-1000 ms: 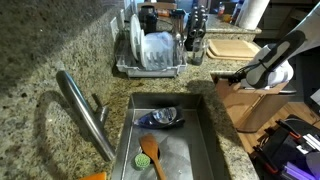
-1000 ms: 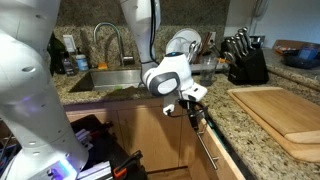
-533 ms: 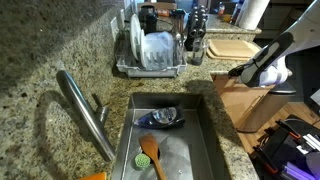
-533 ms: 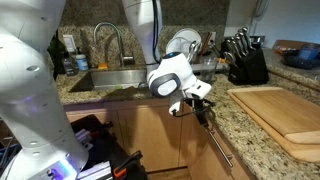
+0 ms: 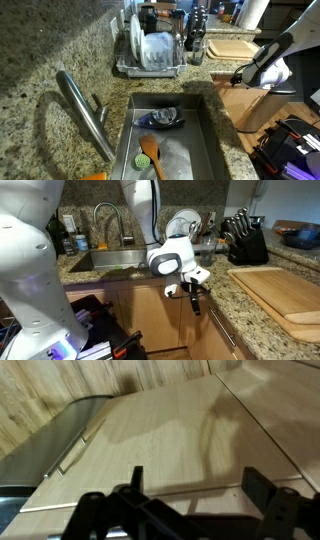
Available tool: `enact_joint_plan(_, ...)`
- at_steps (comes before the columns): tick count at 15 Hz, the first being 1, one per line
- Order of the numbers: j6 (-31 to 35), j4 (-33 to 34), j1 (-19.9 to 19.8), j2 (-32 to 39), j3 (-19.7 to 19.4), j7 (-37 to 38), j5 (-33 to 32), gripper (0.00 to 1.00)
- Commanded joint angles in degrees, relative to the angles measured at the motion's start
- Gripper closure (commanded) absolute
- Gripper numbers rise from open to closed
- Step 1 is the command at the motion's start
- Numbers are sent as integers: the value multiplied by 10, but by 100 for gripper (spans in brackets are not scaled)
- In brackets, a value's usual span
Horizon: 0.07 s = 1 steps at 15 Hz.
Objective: Close both the tap and the top drawer
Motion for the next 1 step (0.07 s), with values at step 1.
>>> enact_joint_plan(1,-18,-3,2,-4,-4,13,-23,0)
